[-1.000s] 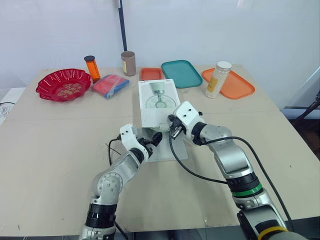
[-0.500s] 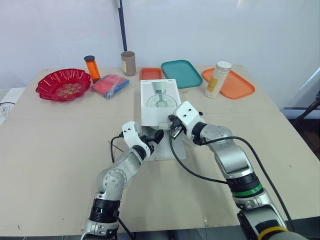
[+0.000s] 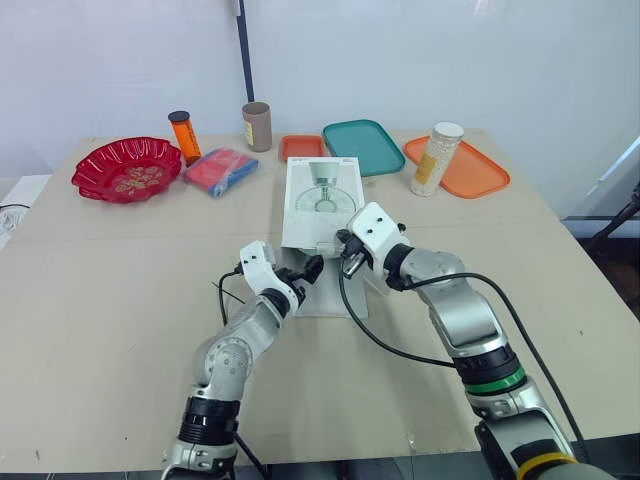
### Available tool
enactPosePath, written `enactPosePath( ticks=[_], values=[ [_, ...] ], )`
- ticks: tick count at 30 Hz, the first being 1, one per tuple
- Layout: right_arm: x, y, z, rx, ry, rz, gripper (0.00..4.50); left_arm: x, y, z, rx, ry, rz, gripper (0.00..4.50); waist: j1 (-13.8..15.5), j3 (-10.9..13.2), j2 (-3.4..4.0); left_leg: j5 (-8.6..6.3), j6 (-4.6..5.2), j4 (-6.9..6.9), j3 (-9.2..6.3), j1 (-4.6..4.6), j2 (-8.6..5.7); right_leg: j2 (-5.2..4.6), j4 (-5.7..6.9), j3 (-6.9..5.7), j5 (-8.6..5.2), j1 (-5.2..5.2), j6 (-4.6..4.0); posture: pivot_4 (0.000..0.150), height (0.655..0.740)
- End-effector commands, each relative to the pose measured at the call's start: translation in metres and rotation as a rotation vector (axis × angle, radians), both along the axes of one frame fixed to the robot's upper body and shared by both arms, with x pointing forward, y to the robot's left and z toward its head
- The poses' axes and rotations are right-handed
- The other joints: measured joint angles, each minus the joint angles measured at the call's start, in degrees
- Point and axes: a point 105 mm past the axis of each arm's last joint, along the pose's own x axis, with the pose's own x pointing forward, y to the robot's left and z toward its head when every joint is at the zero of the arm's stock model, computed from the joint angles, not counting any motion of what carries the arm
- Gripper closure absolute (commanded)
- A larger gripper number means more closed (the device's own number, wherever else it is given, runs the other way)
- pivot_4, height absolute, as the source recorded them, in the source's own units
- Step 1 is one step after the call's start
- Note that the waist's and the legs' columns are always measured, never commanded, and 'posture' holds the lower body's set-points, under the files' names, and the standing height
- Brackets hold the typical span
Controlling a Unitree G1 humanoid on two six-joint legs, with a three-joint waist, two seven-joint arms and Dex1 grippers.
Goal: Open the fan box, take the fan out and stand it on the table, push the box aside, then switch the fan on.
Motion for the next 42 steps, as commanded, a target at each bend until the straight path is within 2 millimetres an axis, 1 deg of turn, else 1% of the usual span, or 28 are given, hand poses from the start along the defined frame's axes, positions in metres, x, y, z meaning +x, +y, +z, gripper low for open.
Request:
enactPosePath(
  ticks=[1, 6, 8, 12, 14, 17, 22, 26, 31, 35, 42],
  values=[
    [-0.003, 0.001, -0.015, -0.03, 0.053, 0.008, 4.5, -0.008, -0.024, 0.024, -0.16, -0.052, -0.029, 0.06, 0.0, 0.0, 0.0, 0.0, 0.0, 0.0, 0.0, 0.0, 0.0, 0.0, 0.0, 0.0, 0.0, 0.0, 0.0, 0.15, 0.74],
    [-0.002, -0.001, -0.015, -0.037, 0.05, 0.007, 4.5, -0.003, -0.029, 0.029, -0.173, -0.069, -0.038, 0.06, 0.01, 0.0, 0.0, 0.0, 0.0, 0.0, 0.0, -0.01, -0.01, 0.0, 0.0, 0.0, 0.0, 0.0, 0.0, 0.15, 0.74],
    [-0.002, -0.001, -0.015, -0.039, 0.049, 0.008, 4.5, -0.007, -0.033, 0.03, -0.178, -0.071, -0.056, 0.06, 0.03, 0.01, 0.0, 0.0, 0.0, 0.0, -0.01, -0.01, -0.02, -0.01, 0.0, -0.01, 0.0, 0.0, 0.01, 0.15, 0.74],
    [-0.002, 0.0, -0.015, -0.04, 0.049, 0.01, 4.5, -0.014, -0.032, 0.023, -0.164, -0.052, -0.058, 0.06, 0.03, 0.0, 0.0, 0.0, 0.0, 0.0, -0.01, -0.01, -0.01, -0.01, 0.0, 0.0, -0.01, -0.01, 0.02, 0.15, 0.74],
    [-0.002, 0.0, -0.015, -0.04, 0.049, 0.013, 4.5, -0.013, -0.028, 0.019, -0.156, -0.048, -0.04, 0.06, 0.03, 0.0, 0.0, 0.01, -0.01, 0.0, -0.01, -0.01, -0.01, -0.01, 0.0, 0.0, -0.01, -0.01, 0.02, 0.15, 0.74],
    [-0.002, 0.001, -0.015, -0.041, 0.048, 0.017, 4.5, -0.009, -0.026, 0.02, -0.162, -0.052, -0.023, 0.06, 0.02, 0.01, 0.0, 0.01, -0.03, 0.0, -0.01, -0.01, -0.02, -0.01, 0.0, 0.0, -0.01, -0.01, 0.02, 0.15, 0.74],
    [-0.001, 0.001, -0.014, -0.041, 0.046, 0.019, 4.5, -0.005, -0.03, 0.019, -0.174, -0.044, -0.015, 0.06, 0.02, 0.01, 0.0, 0.01, -0.02, 0.0, -0.01, -0.01, -0.02, -0.01, 0.0, 0.0, -0.01, -0.01, 0.02, 0.15, 0.74],
    [-0.001, 0.001, -0.014, -0.043, 0.046, 0.019, 4.5, -0.006, -0.033, 0.013, -0.189, -0.014, -0.008, 0.06, 0.02, 0.01, 0.0, 0.01, -0.01, 0.0, -0.01, -0.01, -0.01, 0.0, 0.0, 0.0, -0.01, -0.01, 0.02, 0.15, 0.74],
    [-0.002, 0.0, -0.014, -0.045, 0.046, 0.021, 4.5, -0.003, -0.034, 0.012, -0.235, 0.001, 0.007, 0.06, 0.02, 0.0, 0.0, 0.01, -0.01, 0.0, -0.01, -0.01, -0.01, -0.01, -0.01, 0.0, -0.01, -0.01, 0.02, 0.15, 0.74],
    [-0.003, 0.001, -0.014, -0.047, 0.045, 0.023, 4.5, -0.001, -0.039, 0.015, -0.305, 0.009, 0.002, 0.06, 0.03, 0.0, 0.0, 0.0, 0.0, 0.0, -0.01, -0.01, -0.02, -0.01, -0.01, 0.0, -0.01, -0.01, 0.02, 0.15, 0.74],
    [-0.004, 0.002, -0.014, -0.047, 0.044, 0.027, 4.5, -0.001, -0.049, 0.018, -0.353, 0.005, -0.033, 0.06, 0.05, 0.02, -0.01, 0.01, -0.02, 0.0, -0.02, -0.06, -0.03, -0.01, -0.01, -0.01, -0.02, -0.03, 0.03, 0.15, 0.74]
  ],
)
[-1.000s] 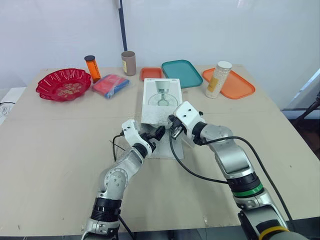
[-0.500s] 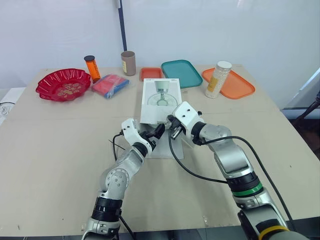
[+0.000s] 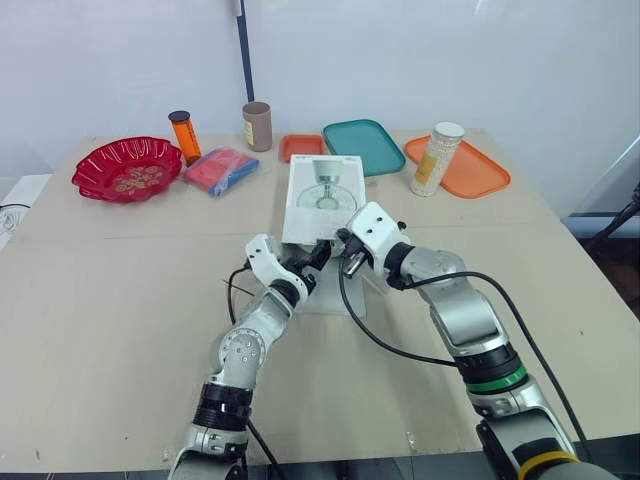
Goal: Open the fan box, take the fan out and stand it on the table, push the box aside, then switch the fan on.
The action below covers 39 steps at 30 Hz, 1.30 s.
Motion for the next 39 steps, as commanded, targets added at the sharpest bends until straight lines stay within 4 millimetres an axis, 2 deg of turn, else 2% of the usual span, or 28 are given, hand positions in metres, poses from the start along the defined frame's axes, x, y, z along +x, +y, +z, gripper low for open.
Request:
enactPosePath(
  ticks=[1, 9, 13, 18, 21, 23, 32, 39],
  values=[
    [-0.005, 0.003, -0.016, -0.027, 0.059, 0.02, 4.5, -0.015, -0.034, 0.015, -0.198, -0.01, -0.045, 0.06, 0.0, 0.0, 0.0, 0.02, -0.04, 0.0, 0.0, -0.01, 0.0, 0.0, 0.0, 0.0, 0.0, -0.01, 0.0, 0.15, 0.74],
    [-0.005, 0.003, -0.016, -0.027, 0.061, 0.02, 4.5, -0.016, -0.033, 0.012, -0.218, -0.01, -0.039, 0.06, 0.03, 0.01, 0.0, 0.03, -0.06, 0.0, 0.0, -0.01, -0.01, -0.01, -0.01, 0.0, 0.0, -0.01, 0.0, 0.15, 0.74],
    [-0.004, 0.004, -0.015, -0.026, 0.059, 0.02, 4.5, -0.017, -0.035, 0.011, -0.223, -0.01, -0.042, 1.1, 0.03, 0.01, 0.0, 0.04, -0.06, 0.0, 0.0, -0.02, -0.01, 0.0, -0.01, 0.0, 0.0, -0.02, 0.0, 0.15, 0.74],
    [-0.004, 0.004, -0.014, -0.023, 0.06, 0.021, 4.5, -0.019, -0.036, 0.011, -0.274, -0.009, -0.046, 1.1, 0.03, 0.02, 0.0, 0.03, -0.06, 0.0, 0.0, -0.02, 0.0, 0.0, -0.01, 0.0, 0.0, -0.02, 0.0, 0.15, 0.74],
    [-0.004, 0.004, -0.014, -0.023, 0.059, 0.02, 4.5, -0.019, -0.037, 0.01, -0.269, -0.008, -0.047, 1.82, 0.03, 0.02, 0.0, 0.03, -0.06, 0.0, 0.0, -0.02, 0.0, 0.0, -0.01, 0.0, 0.0, -0.03, 0.0, 0.15, 0.74],
    [-0.004, 0.004, -0.014, -0.023, 0.059, 0.019, 4.5, -0.02, -0.036, 0.008, -0.266, -0.003, -0.046, 2.49, 0.03, 0.02, -0.01, 0.04, -0.06, 0.0, 0.0, -0.02, 0.0, 0.0, -0.01, 0.0, 0.0, -0.02, 0.0, 0.15, 0.74],
    [-0.003, 0.004, -0.014, -0.024, 0.059, 0.018, 4.5, -0.022, -0.035, 0.003, -0.258, 0.02, -0.044, 2.49, 0.06, 0.02, 0.0, 0.03, -0.06, 0.0, 0.0, -0.02, -0.01, -0.01, -0.01, 0.0, 0.0, -0.02, 0.01, 0.15, 0.74],
    [-0.002, 0.005, -0.014, -0.021, 0.063, 0.01, 4.5, -0.028, -0.019, 0.007, -0.285, 0.048, -0.015, 2.49, 0.04, 0.03, 0.0, 0.03, -0.06, 0.0, 0.0, -0.02, 0.0, 0.0, -0.01, 0.01, -0.01, -0.04, 0.01, 0.15, 0.74]
  ],
)
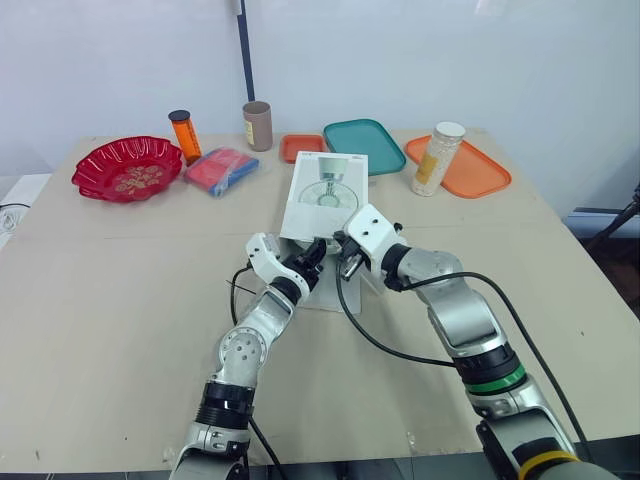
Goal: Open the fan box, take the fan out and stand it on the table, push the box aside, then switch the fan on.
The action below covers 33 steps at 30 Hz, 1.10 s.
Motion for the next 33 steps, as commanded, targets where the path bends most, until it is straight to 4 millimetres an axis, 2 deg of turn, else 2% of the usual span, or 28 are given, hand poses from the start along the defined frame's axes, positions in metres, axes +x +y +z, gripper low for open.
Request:
enactPosePath(
  ticks=[1, 13, 18, 22, 24, 26, 27, 28, 33],
  values=[
    [-0.001, 0.0, -0.013, -0.016, 0.057, -0.006, 4.5, -0.029, -0.017, 0.0, -0.183, 0.063, -0.012, 2.49, -0.01, 0.01, 0.0, 0.0, 0.0, 0.0, 0.0, -0.01, 0.0, 0.0, 0.0, 0.0, 0.0, -0.01, 0.0, 0.15, 0.74],
    [0.0, 0.0, -0.013, -0.012, 0.053, -0.026, 4.5, -0.049, 0.008, -0.004, -0.115, 0.107, 0.001, 2.49, -0.18, -0.01, 0.05, -0.02, 0.02, -0.04, 0.02, 0.05, 0.01, -0.01, 0.0, 0.03, -0.01, 0.01, -0.01, 0.15, 0.74],
    [-0.001, -0.001, -0.014, -0.015, 0.057, -0.024, 4.5, -0.053, 0.012, -0.007, -0.075, 0.11, 0.0, 2.49, -0.07, -0.01, 0.06, -0.08, 0.16, -0.04, 0.02, 0.06, 0.0, -0.01, 0.0, 0.02, -0.01, 0.04, -0.01, 0.15, 0.74],
    [-0.002, -0.001, -0.016, -0.018, 0.06, -0.021, 4.5, -0.053, 0.011, 0.001, -0.106, 0.075, -0.006, 2.49, -0.07, -0.01, 0.06, -0.07, 0.14, -0.04, 0.01, 0.05, 0.0, 0.0, 0.0, 0.02, -0.01, 0.03, -0.02, 0.15, 0.74],
    [-0.001, -0.001, -0.016, -0.022, 0.059, -0.018, 4.5, -0.054, 0.009, 0.018, -0.146, 0.001, -0.036, 2.49, -0.06, -0.01, 0.05, -0.07, 0.14, -0.04, 0.01, 0.05, 0.0, 0.0, 0.0, 0.02, -0.01, 0.03, -0.02, 0.15, 0.74],
    [-0.001, -0.001, -0.016, -0.025, 0.059, -0.016, 4.5, -0.055, 0.01, 0.026, -0.167, -0.035, -0.047, 2.49, -0.06, -0.01, 0.05, -0.07, 0.14, -0.04, 0.01, 0.04, 0.0, 0.0, 0.0, 0.02, -0.01, 0.03, -0.02, 0.15, 0.74],
    [-0.001, -0.001, -0.016, -0.026, 0.058, -0.016, 4.5, -0.055, 0.012, 0.025, -0.164, -0.034, -0.043, 1.96, -0.06, -0.01, 0.05, -0.07, 0.14, -0.04, 0.01, 0.04, 0.0, 0.0, 0.0, 0.02, -0.01, 0.03, -0.02, 0.15, 0.74],
    [-0.001, -0.001, -0.016, -0.026, 0.058, -0.015, 4.5, -0.054, 0.012, 0.025, -0.17, -0.035, -0.042, 1.74, -0.06, -0.01, 0.05, -0.07, 0.14, -0.04, 0.01, 0.04, 0.0, 0.0, 0.0, 0.02, -0.01, 0.03, -0.02, 0.15, 0.74],
    [-0.001, 0.0, -0.016, -0.025, 0.058, -0.01, 4.5, -0.049, 0.011, 0.017, -0.139, 0.001, -0.035, 0.07, -0.05, 0.0, 0.05, -0.07, 0.15, -0.04, 0.01, 0.04, 0.0, 0.0, -0.01, 0.02, -0.01, 0.03, -0.02, 0.15, 0.74]
  ],
)
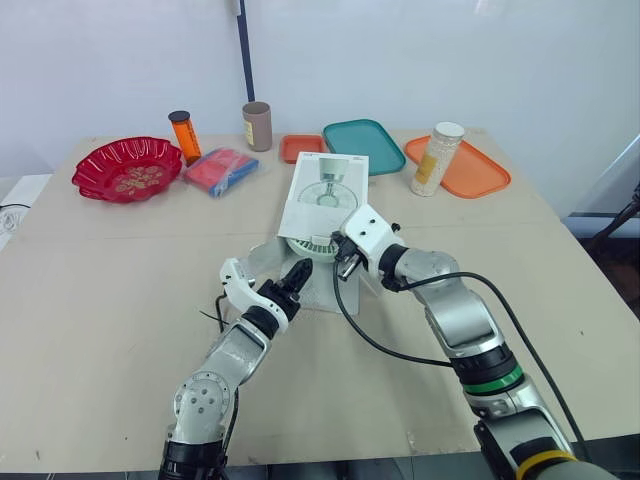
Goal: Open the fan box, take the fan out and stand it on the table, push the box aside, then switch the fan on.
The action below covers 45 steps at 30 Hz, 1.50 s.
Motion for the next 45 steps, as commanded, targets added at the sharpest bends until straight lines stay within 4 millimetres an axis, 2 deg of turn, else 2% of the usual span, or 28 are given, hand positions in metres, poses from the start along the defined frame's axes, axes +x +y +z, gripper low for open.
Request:
enactPosePath(
  ticks=[1, 10, 13, 22, 30, 34, 35, 45],
  values=[
    [0.0, -0.002, -0.015, -0.022, 0.054, -0.004, 4.5, 0.003, -0.018, 0.013, -0.074, -0.012, -0.018, 0.03, 0.01, 0.0, 0.0, 0.0, 0.01, 0.0, 0.0, 0.0, 0.0, 0.0, 0.0, 0.0, 0.0, 0.0, 0.0, 0.15, 0.74],
    [0.001, -0.002, -0.014, -0.023, 0.048, -0.001, 4.5, 0.021, -0.03, 0.005, -0.075, -0.002, -0.02, 0.03, 0.03, 0.0, 0.0, 0.0, 0.0, 0.0, 0.01, 0.0, -0.01, 0.0, 0.0, 0.0, 0.0, 0.01, 0.0, 0.15, 0.74],
    [0.001, -0.002, -0.014, -0.022, 0.045, -0.002, 4.5, 0.025, -0.035, 0.009, -0.096, -0.018, -0.024, 0.03, 0.03, 0.0, -0.01, 0.01, -0.02, 0.0, 0.01, 0.0, -0.01, 0.0, -0.01, -0.01, 0.0, 0.0, 0.0, 0.15, 0.74],
    [0.001, -0.001, -0.013, -0.016, 0.045, -0.004, 4.5, 0.031, -0.042, 0.007, -0.132, -0.004, -0.022, 0.03, 0.02, 0.0, 0.0, 0.04, -0.06, 0.0, 0.0, 0.0, 0.0, 0.0, -0.01, -0.01, 0.0, 0.0, 0.0, 0.15, 0.74],
    [0.0, -0.001, -0.013, -0.014, 0.049, -0.004, 4.5, 0.028, -0.045, 0.0, -0.12, 0.018, -0.03, 0.03, 0.02, 0.0, 0.0, 0.06, -0.1, 0.0, 0.0, 0.0, 0.0, 0.0, -0.01, 0.0, 0.0, 0.0, 0.0, 0.15, 0.74],
    [0.0, 0.0, -0.013, -0.014, 0.049, -0.004, 4.5, 0.029, -0.046, -0.002, -0.119, 0.03, -0.025, 1.04, 0.02, 0.0, 0.0, 0.08, -0.14, 0.0, 0.0, 0.0, 0.0, 0.0, -0.01, -0.01, 0.0, 0.0, 0.01, 0.15, 0.74],
    [0.0, 0.0, -0.013, -0.013, 0.049, -0.004, 4.5, 0.029, -0.046, -0.002, -0.115, 0.031, -0.026, 1.43, 0.02, 0.0, 0.0, 0.08, -0.14, 0.0, 0.0, 0.0, 0.0, 0.0, -0.01, -0.01, 0.0, 0.0, 0.0, 0.15, 0.74],
    [0.0, 0.0, -0.014, -0.013, 0.05, -0.003, 4.5, 0.032, -0.049, 0.001, -0.166, 0.018, -0.027, 1.43, 0.02, 0.0, 0.0, 0.08, -0.13, 0.0, 0.0, 0.0, -0.01, 0.0, -0.01, -0.01, 0.0, 0.0, 0.01, 0.15, 0.74]
  ],
)
